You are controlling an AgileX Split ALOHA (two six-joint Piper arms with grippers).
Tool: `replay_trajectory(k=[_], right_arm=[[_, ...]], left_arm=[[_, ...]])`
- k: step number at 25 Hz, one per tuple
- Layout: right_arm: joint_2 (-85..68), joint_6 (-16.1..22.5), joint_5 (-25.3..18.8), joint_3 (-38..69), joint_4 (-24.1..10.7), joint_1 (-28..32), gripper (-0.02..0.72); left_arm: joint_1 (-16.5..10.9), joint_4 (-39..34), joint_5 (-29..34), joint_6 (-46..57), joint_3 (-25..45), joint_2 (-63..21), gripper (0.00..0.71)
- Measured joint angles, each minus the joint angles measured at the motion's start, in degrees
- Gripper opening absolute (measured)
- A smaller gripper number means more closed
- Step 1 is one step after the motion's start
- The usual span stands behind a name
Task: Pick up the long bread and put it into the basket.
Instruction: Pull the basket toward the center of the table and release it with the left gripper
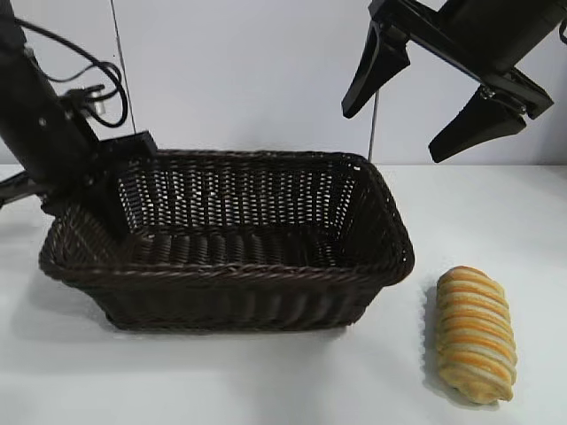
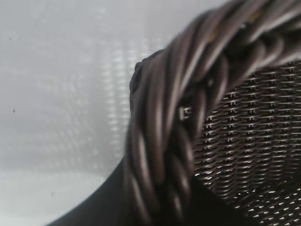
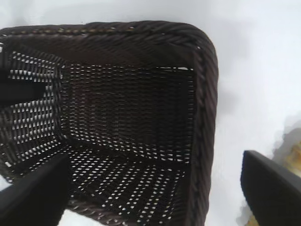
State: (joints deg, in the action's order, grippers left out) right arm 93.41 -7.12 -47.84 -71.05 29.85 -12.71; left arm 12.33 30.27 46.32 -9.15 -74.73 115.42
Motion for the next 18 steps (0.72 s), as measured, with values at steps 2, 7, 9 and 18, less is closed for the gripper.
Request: replay_trajectory(k=[2,7,9,18], right_arm=[[0.00,0.00,0.00,0.00,0.00,0.00,0.695],[0.00,0.00,0.04,0.00,0.00,0.00,0.695],[0.00,0.00,0.04,0.00,0.00,0.00,0.695],[0.00,0.00,0.23,0.00,0.00,0.00,0.695]], left_arm=[[0.00,0.77,0.00,0.00,0.00,0.00,0.249],[0.00,1.42,0.95,0.00,-0.62,0.00,0.591],[0.00,0.90,2.29,0.00,-1.26,-0.49,0.638],[0.00,-18.23,13.06,7.63,-12.16,-5.95,0.680]])
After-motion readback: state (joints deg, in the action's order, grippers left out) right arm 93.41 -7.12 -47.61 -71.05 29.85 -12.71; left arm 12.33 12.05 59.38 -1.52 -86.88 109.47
